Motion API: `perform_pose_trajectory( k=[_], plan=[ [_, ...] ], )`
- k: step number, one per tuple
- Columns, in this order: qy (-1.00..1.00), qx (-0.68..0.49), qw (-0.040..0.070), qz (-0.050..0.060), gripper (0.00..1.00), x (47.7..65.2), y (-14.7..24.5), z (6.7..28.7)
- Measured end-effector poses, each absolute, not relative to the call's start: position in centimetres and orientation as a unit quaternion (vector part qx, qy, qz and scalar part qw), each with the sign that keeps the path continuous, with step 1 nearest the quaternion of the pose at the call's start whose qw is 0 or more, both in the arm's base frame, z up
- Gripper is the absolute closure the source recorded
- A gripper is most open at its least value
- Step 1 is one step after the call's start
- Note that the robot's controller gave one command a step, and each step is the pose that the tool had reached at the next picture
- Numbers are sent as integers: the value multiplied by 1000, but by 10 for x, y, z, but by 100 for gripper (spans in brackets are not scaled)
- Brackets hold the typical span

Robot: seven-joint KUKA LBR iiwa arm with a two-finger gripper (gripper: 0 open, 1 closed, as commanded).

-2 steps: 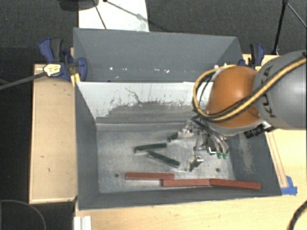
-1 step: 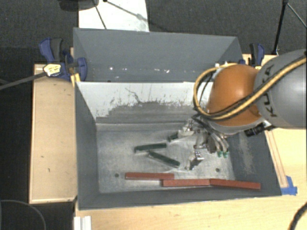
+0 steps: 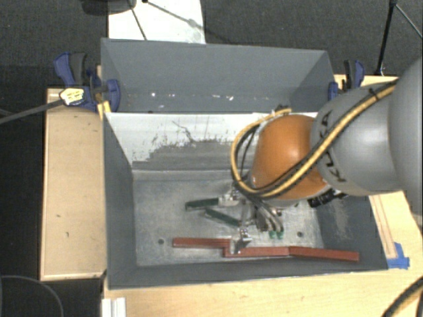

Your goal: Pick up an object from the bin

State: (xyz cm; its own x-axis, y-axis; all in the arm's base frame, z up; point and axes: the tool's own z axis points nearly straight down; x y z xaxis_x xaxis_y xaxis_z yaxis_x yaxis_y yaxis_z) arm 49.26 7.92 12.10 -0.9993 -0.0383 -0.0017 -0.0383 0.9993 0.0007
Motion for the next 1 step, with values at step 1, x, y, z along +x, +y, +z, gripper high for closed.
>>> perform_pose_trajectory(
  k=[1],
  plan=[
    [1000, 1, 1, 1, 0, 506, 86, 110]
  ],
)
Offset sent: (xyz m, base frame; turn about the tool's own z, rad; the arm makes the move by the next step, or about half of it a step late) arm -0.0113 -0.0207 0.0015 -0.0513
